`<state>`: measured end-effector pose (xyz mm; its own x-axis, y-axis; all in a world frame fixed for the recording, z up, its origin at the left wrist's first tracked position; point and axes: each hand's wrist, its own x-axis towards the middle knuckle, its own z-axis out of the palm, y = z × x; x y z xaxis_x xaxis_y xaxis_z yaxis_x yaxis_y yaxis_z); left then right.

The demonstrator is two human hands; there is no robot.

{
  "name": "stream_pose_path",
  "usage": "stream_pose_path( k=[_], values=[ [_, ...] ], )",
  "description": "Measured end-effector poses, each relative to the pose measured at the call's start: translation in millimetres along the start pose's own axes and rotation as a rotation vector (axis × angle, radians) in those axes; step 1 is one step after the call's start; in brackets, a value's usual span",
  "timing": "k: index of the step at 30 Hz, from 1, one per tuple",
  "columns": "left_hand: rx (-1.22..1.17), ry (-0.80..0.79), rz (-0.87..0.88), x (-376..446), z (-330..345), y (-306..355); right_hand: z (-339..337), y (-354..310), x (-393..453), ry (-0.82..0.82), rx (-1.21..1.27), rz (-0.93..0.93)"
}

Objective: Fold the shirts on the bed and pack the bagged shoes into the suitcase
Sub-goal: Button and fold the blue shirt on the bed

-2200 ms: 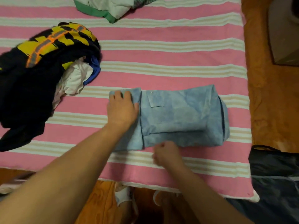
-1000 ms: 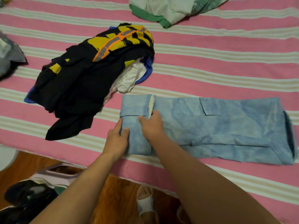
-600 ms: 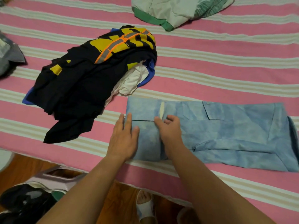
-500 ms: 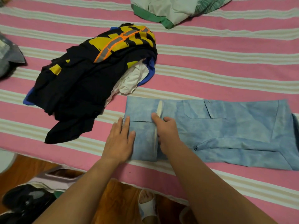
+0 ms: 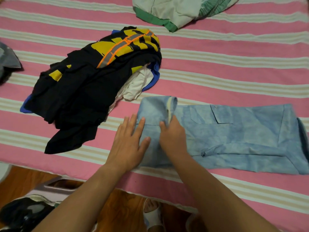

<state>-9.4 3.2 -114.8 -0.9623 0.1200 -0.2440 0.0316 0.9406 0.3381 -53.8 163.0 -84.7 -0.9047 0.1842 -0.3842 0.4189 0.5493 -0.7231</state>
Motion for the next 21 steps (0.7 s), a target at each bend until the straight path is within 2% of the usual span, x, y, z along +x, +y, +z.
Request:
stream_pose_path(
  k=[4, 6, 12, 13, 14, 16, 17, 19, 21],
  values=[
    [0.182, -0.099, 0.17, 22.4, 8.8, 27.4, -36.3, 33.4, 23.8, 0.089, -0.039, 0.218],
    [0.239, -0.158, 0.214, 21.1, 25.3, 33.9, -45.4, 44.5, 32.4, 0.084, -0.032, 0.316],
    [0.241, -0.18, 0.16, 20.5, 57.7, 23.5, -48.9, 52.2, 32.6, 0.037, -0.096, 0.289],
    [0.241, -0.176, 0.156, 20.7, 59.7, 22.7, -51.3, 50.7, 29.0, 0.1, -0.181, 0.223],
    [0.237, -0.156, 0.15, 21.3, 60.3, 24.9, -52.3, 49.7, 24.3, 0.213, -0.295, 0.081],
    [0.22, -0.078, 0.14, 23.5, 58.4, 35.9, -46.6, 41.3, 13.7, 0.425, -0.502, -0.318],
    [0.198, -0.033, 0.135, 25.8, 57.2, 41.7, -38.8, 35.1, 11.4, 0.442, -0.561, -0.498],
    [0.168, 0.021, 0.129, 31.1, 58.9, 47.4, -21.2, 31.3, 14.9, 0.311, -0.689, -0.709],
    [0.163, 0.052, 0.138, 35.2, 69.1, 41.0, -13.0, 50.9, 35.9, 0.193, -0.78, -0.68]
  ],
)
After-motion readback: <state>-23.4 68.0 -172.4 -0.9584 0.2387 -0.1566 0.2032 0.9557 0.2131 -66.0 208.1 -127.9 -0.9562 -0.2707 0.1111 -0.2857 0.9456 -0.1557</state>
